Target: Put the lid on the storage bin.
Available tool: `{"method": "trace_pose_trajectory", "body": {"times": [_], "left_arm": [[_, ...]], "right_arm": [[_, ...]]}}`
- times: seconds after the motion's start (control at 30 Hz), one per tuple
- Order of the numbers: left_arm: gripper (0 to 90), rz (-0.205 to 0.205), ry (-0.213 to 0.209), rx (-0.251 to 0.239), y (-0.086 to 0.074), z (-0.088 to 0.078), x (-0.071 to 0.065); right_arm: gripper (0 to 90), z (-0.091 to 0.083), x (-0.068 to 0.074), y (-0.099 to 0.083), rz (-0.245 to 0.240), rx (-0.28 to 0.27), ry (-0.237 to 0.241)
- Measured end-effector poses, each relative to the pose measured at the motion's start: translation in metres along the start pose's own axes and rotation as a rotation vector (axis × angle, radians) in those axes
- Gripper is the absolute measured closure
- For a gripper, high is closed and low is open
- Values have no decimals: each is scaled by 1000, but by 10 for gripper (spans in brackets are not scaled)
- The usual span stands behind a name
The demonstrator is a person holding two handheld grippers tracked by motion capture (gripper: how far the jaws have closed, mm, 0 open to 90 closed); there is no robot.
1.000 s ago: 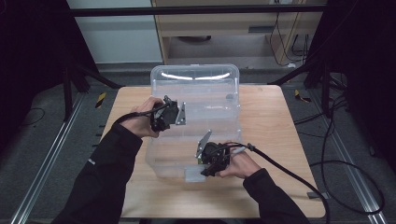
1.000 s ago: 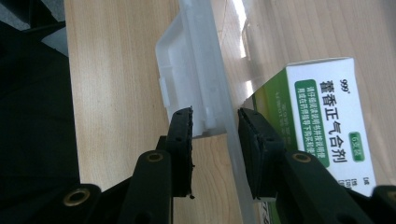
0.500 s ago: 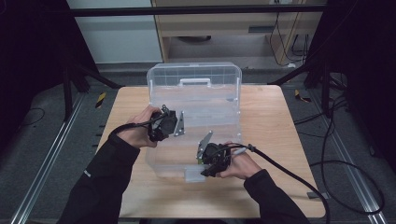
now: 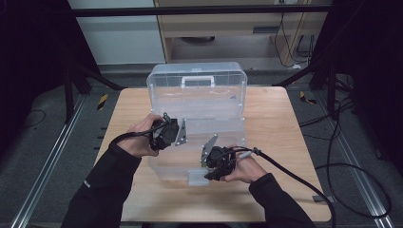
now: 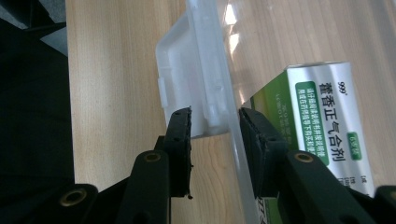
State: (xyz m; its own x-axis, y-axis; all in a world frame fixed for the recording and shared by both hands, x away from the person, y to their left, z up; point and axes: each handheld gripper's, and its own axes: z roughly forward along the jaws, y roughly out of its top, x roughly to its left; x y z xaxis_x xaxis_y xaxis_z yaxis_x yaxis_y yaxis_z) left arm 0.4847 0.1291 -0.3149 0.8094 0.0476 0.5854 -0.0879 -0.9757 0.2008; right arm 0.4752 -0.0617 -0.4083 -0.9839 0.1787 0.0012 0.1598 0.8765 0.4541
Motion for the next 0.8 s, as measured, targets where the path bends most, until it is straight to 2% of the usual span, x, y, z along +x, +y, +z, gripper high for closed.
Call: {"method": "trace_pose_trajectory", "body": {"times": [0.33, 0.8], "left_arm": [[834, 5, 0, 8, 1, 0, -4], [824, 3, 5, 5, -1, -2, -12]], "right_arm": [[650, 0, 1, 0, -1, -4, -1], [639, -1, 6, -3, 6, -35, -41]]}}
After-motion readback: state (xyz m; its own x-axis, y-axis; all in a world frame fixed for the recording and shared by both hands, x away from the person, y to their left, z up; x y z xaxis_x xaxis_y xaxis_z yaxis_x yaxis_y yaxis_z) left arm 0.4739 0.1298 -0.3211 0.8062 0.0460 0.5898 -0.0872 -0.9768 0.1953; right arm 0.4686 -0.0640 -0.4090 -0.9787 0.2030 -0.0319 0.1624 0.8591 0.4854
